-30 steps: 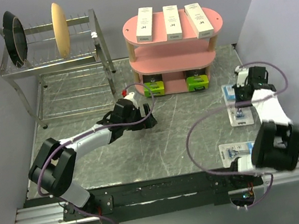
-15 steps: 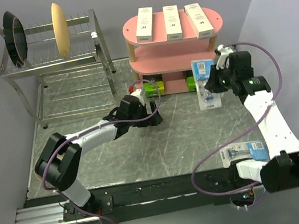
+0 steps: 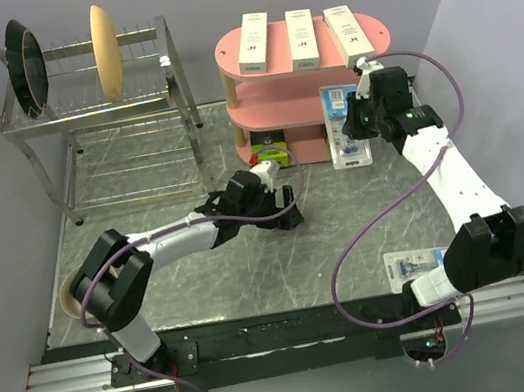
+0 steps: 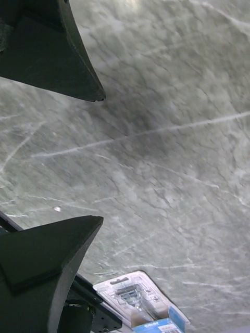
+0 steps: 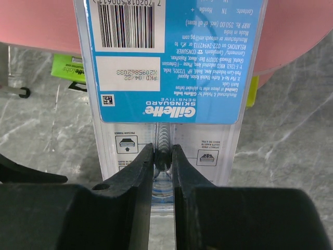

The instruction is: Place and organize the shaving razors onto the shelf

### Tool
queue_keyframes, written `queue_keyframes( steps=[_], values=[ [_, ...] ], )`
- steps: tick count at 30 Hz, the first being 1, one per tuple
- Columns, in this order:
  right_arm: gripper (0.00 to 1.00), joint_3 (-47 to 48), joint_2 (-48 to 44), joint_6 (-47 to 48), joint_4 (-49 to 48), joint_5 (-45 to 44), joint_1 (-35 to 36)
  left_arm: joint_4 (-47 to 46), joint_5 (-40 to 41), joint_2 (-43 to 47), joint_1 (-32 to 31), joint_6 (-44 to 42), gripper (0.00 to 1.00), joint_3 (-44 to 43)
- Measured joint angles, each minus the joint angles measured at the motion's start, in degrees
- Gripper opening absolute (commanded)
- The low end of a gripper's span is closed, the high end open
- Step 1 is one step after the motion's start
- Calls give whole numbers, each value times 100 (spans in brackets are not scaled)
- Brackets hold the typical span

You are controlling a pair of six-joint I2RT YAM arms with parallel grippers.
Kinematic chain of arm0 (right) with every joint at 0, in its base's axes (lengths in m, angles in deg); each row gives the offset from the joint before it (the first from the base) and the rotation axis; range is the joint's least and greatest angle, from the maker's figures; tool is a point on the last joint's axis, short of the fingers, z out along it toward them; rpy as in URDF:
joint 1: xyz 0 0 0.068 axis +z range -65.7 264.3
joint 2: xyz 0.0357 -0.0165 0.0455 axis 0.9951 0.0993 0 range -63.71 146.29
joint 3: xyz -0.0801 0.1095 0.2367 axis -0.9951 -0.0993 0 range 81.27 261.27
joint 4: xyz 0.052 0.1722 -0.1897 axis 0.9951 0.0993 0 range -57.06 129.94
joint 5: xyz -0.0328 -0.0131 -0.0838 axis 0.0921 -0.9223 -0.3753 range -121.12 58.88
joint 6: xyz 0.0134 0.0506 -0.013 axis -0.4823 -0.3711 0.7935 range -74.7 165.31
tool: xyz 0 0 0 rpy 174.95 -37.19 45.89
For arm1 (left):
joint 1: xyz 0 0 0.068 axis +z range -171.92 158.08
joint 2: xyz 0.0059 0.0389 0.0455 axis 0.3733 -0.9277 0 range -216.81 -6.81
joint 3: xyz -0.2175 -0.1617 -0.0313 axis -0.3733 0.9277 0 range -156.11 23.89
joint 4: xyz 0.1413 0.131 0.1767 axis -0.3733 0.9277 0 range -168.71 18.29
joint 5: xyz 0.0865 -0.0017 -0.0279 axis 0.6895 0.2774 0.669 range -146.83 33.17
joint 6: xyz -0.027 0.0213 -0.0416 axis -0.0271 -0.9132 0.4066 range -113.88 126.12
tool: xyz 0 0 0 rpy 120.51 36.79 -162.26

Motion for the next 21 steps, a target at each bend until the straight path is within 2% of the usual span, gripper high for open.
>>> queue_keyframes(
  steps=[5,8,11,12,14,15,21],
  values=[
    [2,96,101,26,-94,-306,140,-79,-55,-160,-31,-59,96,-205],
    [2,96,153,33,-188,-470,232,-155,-81,-166,-31,-57,92,-219],
    [2,96,225,31,-284,-623,352,-229,-168,-262,-31,-59,71,-278],
    [2,96,249,31,-302,-673,398,-273,-229,-328,-31,-76,48,-321],
    [3,98,286,31,-317,-756,492,-387,-413,-487,-31,-151,22,-411],
    [3,101,297,31,-326,-796,522,-470,-505,-575,-31,-164,3,-455],
    [4,184,326,28,-385,-1106,647,-872,-1198,-1274,-46,-280,1,-1008]
  ],
)
